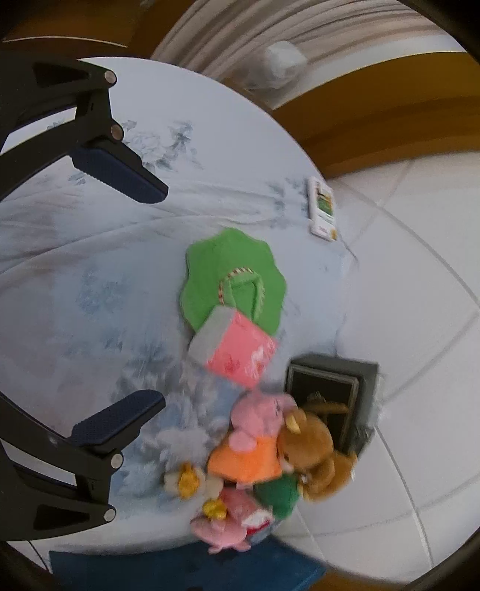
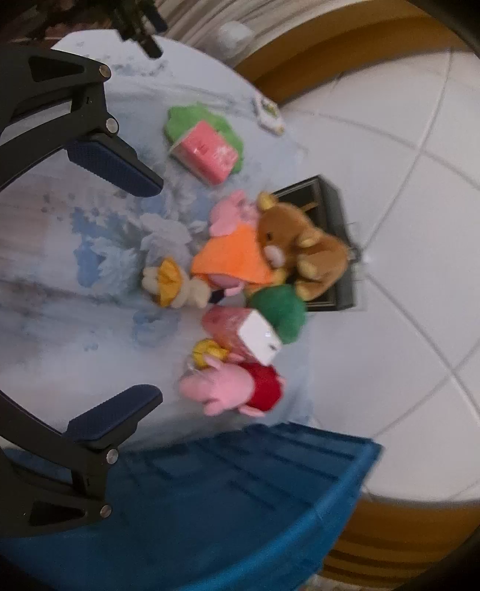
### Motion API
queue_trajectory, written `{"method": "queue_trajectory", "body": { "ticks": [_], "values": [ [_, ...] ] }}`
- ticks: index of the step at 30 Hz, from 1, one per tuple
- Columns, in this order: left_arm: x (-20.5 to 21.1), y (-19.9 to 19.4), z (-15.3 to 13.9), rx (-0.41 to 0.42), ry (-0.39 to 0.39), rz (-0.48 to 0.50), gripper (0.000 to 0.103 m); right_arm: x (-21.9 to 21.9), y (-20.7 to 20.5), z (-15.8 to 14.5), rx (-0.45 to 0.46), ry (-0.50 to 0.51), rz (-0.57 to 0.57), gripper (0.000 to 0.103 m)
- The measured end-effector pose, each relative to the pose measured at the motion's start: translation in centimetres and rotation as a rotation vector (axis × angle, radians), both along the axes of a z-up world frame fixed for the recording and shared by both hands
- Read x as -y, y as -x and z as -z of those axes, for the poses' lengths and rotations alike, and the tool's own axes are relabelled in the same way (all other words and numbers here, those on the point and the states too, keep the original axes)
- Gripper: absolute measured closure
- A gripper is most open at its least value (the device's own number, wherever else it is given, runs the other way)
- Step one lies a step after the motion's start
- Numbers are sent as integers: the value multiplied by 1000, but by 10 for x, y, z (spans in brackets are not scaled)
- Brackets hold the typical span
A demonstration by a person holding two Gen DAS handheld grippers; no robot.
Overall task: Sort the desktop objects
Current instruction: 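Grasp the pink tissue pack with the left tool while the right tool grasps the white bear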
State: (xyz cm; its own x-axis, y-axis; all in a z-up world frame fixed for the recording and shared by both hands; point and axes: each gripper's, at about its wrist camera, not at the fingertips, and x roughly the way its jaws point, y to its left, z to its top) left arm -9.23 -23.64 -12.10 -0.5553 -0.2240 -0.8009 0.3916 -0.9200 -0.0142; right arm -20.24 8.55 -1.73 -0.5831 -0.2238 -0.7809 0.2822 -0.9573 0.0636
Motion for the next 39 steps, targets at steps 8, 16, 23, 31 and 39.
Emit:
{"method": "queue_trajectory", "body": {
  "ticks": [8,16,23,31,39],
  "values": [
    [10,88,45,115,-9,84,0,25,62,69,176,-67,-2,0],
    [-13,176,95,253,65,225,0,38,112,133,297,-92,28,0],
    [-18,210,137,369,-12,275,0,41,136,175,376,-93,38,0],
    [-47,210,144,353,-48,293,41,46,156,195,399,-54,56,0],
    [-63,169,113,291,-57,282,44,55,142,184,375,-91,37,63]
  ]
}}
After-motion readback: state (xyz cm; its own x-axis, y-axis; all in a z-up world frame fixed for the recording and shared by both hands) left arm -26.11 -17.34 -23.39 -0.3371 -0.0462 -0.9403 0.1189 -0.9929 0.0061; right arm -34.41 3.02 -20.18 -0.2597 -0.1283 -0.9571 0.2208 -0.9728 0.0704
